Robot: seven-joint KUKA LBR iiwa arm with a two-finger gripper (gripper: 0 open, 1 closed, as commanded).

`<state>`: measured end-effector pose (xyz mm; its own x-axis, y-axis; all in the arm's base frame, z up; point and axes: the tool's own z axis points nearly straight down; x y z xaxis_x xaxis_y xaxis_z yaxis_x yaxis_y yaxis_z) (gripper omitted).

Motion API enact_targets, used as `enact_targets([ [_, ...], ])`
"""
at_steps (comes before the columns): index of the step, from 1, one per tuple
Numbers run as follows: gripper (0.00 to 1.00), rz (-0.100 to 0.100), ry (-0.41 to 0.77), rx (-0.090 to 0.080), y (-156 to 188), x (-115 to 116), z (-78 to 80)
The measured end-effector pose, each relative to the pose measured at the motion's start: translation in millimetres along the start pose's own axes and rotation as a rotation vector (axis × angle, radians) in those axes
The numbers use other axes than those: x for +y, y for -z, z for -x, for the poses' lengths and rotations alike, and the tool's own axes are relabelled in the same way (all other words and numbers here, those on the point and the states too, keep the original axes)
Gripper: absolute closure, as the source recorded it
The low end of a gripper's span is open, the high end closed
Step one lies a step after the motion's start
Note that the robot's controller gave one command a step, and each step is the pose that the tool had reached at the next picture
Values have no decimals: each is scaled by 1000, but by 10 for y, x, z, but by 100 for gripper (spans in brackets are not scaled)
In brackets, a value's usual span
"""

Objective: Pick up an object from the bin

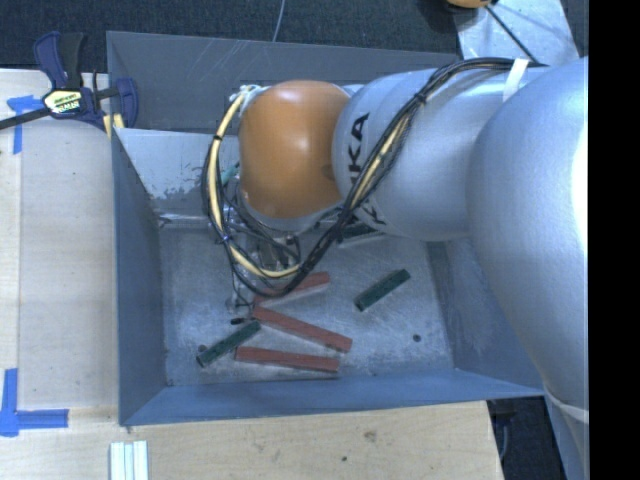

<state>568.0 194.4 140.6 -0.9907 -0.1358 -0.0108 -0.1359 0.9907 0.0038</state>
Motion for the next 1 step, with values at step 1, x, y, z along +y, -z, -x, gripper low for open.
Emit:
enact_targets([
  [1,0,-4,23,6,-618,-184,4],
])
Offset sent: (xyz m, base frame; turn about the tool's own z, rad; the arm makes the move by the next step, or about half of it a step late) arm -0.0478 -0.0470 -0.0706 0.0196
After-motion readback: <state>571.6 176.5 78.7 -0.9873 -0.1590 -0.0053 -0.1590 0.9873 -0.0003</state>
